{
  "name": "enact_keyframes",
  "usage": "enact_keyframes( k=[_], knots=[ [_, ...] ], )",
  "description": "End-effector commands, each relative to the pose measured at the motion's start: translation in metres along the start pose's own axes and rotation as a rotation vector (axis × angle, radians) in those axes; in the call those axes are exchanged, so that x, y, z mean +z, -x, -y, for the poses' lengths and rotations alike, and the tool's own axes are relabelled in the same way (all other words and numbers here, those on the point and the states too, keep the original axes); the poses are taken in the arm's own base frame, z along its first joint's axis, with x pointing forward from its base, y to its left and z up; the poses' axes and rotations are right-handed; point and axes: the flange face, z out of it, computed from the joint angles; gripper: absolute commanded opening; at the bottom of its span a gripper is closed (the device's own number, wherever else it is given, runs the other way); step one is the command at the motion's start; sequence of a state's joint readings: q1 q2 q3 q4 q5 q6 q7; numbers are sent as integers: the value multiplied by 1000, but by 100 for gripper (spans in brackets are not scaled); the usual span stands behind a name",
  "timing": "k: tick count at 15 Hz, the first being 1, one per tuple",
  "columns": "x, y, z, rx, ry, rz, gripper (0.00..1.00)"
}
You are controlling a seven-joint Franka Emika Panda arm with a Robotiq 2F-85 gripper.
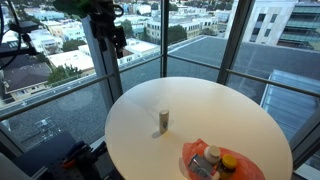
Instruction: Put the roll on stick in the plastic bag
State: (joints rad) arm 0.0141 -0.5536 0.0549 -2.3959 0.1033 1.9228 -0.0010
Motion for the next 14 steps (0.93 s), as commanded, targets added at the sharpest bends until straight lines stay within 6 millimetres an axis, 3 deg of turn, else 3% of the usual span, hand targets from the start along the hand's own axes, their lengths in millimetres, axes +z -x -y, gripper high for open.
enact_keyframes(
  k=[1, 7, 13, 14],
  knots=[
    [5, -30, -33, 103, 41, -8, 100],
    [44, -62, -79, 233, 120, 24, 100],
    [71, -79, -91, 303, 178, 76, 100],
    [74, -69, -87, 274, 154, 74, 100]
  ],
)
